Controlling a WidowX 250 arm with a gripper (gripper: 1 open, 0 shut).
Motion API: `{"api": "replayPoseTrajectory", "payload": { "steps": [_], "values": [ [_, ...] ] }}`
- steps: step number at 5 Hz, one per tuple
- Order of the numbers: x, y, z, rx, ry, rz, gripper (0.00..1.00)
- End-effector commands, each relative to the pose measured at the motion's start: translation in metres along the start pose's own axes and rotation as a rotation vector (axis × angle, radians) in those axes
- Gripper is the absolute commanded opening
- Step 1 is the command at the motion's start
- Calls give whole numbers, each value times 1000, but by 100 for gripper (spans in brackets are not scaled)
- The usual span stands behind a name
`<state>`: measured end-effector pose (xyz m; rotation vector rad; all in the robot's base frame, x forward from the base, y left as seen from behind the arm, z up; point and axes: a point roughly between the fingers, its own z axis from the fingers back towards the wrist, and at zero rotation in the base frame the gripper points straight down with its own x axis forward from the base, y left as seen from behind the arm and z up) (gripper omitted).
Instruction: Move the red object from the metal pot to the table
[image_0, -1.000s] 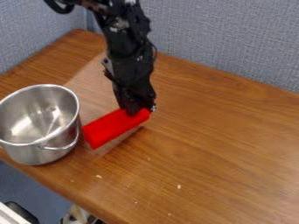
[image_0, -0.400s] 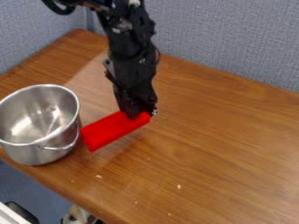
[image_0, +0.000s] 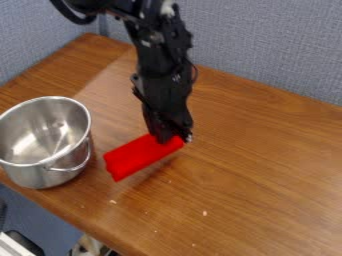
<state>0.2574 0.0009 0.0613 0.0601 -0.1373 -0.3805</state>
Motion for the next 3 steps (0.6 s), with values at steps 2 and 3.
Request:
{"api": "replayPoseTrajectory", "payload": {
  "steps": [2,3],
  "values": [
    [-11,15,-9,-4,-32,-43,0],
    [-17,7,-2,2,-19,-1,0]
  ]
}}
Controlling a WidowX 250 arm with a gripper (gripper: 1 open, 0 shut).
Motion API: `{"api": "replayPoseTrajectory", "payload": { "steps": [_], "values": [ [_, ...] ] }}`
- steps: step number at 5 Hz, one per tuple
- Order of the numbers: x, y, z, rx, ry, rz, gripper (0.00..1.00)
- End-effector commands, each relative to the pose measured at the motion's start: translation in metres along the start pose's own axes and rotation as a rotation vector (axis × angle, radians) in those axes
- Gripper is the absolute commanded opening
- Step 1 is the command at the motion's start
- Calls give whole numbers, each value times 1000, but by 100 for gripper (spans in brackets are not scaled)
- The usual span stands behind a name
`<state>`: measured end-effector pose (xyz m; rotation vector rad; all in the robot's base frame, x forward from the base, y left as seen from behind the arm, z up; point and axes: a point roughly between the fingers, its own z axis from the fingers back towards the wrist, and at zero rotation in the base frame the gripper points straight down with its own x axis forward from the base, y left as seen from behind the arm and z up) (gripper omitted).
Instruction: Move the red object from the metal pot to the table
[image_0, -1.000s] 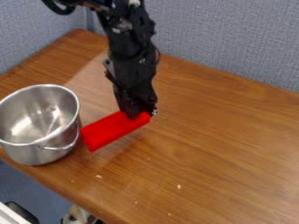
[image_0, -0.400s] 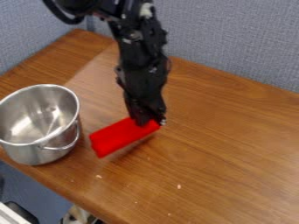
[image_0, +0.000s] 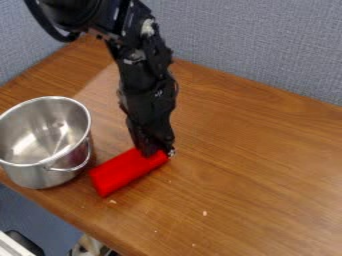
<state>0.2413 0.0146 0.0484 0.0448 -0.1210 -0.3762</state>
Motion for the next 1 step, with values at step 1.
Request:
{"api": "replayPoseTrajectory", "payload": {
  "steps": [1],
  "values": [
    [3,-10,24,25,-34,36,0]
  ]
}}
